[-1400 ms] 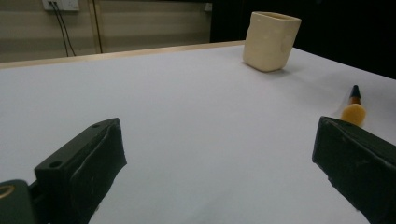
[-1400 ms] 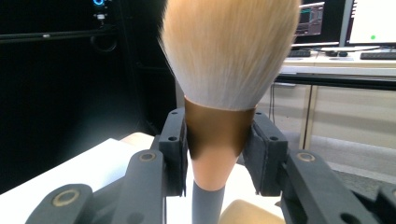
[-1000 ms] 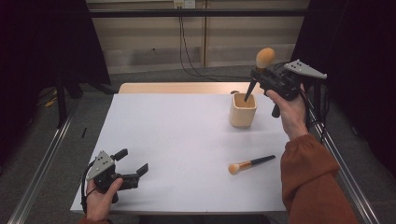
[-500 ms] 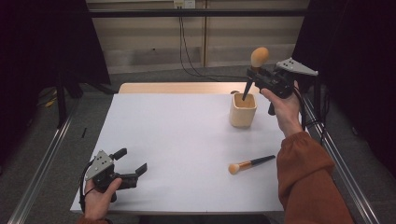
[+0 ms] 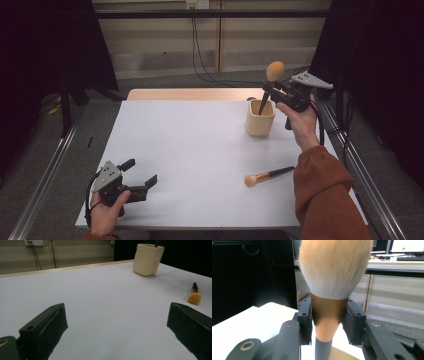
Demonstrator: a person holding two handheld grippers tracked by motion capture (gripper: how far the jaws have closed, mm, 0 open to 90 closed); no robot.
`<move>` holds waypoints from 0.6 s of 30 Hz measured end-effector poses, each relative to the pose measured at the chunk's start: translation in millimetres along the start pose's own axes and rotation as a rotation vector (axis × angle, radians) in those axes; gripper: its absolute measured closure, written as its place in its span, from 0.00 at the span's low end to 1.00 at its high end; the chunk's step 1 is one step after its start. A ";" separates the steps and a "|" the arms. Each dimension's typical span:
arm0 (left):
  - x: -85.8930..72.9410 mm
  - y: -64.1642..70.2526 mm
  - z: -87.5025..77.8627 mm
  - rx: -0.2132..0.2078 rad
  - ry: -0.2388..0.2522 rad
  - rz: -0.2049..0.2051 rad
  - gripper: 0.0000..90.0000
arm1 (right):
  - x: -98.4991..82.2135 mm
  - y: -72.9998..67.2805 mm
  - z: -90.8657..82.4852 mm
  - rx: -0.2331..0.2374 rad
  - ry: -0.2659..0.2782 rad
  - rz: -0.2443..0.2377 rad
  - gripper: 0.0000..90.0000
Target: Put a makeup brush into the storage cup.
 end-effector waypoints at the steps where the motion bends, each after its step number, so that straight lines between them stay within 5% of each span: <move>1: 0.1 0.2 -0.2 0.000 0.000 -0.001 0.03 | -1.7 0.9 0.0 -0.003 0.000 0.004 0.71; 18: 1.5 -1.3 0.9 0.005 0.016 -0.009 0.03 | -24.0 6.6 5.3 -0.021 -0.015 -0.015 0.71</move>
Point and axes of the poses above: each handheld gripper's, and its own axes: z roughly forward along the jaws, x roughly out of its top, y roughly to its right, the point moved 4 cm from there along z, roughly forward along the jaws, and after that the axes turned 7 degrees about x, right-handed, at the moved point
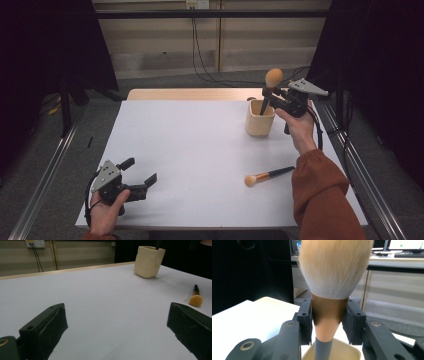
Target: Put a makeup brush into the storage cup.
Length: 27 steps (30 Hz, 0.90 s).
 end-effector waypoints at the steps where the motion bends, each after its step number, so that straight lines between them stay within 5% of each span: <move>1: 0.0 0.2 0.0 -0.002 0.000 -0.002 0.03 | -1.8 -0.3 0.6 0.001 0.001 -0.010 0.71; 27: -0.8 -0.1 0.6 0.007 -0.009 0.016 0.03 | -35.7 11.2 7.5 -0.020 -0.047 0.050 0.71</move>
Point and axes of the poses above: each handheld gripper's, and its own axes: z roughly forward along the jaws, x roughly out of its top, y roughly to its right, the point moved 4 cm from there along z, roughly forward along the jaws, and after that the axes turned 7 degrees about x, right-handed, at the moved point
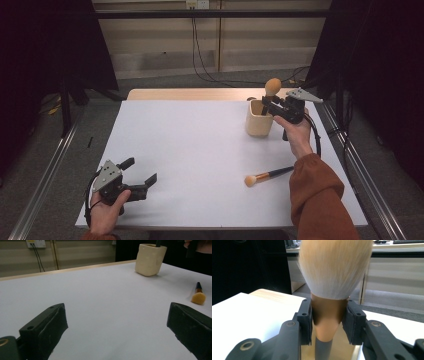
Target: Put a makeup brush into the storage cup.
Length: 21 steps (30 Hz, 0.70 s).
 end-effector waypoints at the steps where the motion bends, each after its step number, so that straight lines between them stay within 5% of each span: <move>1: -0.1 -0.1 0.0 0.000 -0.001 0.000 0.03 | -1.3 0.3 -0.2 0.001 0.000 0.005 0.71; 21: -1.0 -0.2 -0.1 0.005 -0.008 0.014 0.03 | -20.3 1.2 7.2 0.020 -0.079 0.066 0.70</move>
Point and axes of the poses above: each handheld gripper's, and its own axes: z roughly forward along the jaws, x roughly out of its top, y roughly to its right, the point moved 4 cm from there along z, roughly forward along the jaws, and after that the axes turned 7 degrees about x, right-handed, at the moved point
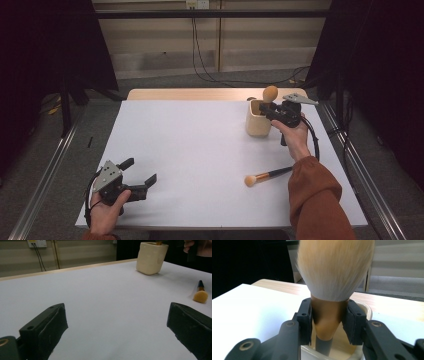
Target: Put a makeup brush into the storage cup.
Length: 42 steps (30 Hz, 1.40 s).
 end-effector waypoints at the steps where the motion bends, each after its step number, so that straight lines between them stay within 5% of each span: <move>1: -0.1 0.2 0.1 -0.002 -0.001 0.003 0.03 | -0.7 0.3 0.3 -0.002 -0.003 0.002 0.70; 9: 0.3 0.8 -0.1 -0.004 0.004 0.008 0.03 | -1.6 7.0 -5.7 -0.014 0.017 0.057 0.48; 19: 1.1 2.0 -0.1 -0.003 0.014 -0.014 0.03 | -6.5 8.4 -16.3 -0.047 0.021 0.055 0.11; 27: 1.1 1.1 -0.1 -0.007 0.018 -0.014 0.03 | -6.7 -2.6 -28.5 0.000 0.051 0.038 0.00; 35: 1.0 1.5 0.2 -0.009 0.013 -0.019 0.03 | -12.8 -13.3 -40.3 0.037 0.079 0.065 0.01; 42: 1.1 1.1 -1.1 -0.002 0.017 -0.018 0.03 | -17.5 -28.4 -52.1 0.056 0.108 0.011 0.00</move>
Point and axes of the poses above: each handheld gripper's, and its own axes: z roughly forward along the jaws, x roughly out of its top, y roughly to its right, the point moved 4 cm from there along z, roughly forward along the jaws, and after that the axes turned 7 degrees about x, right-handed, at the moved point
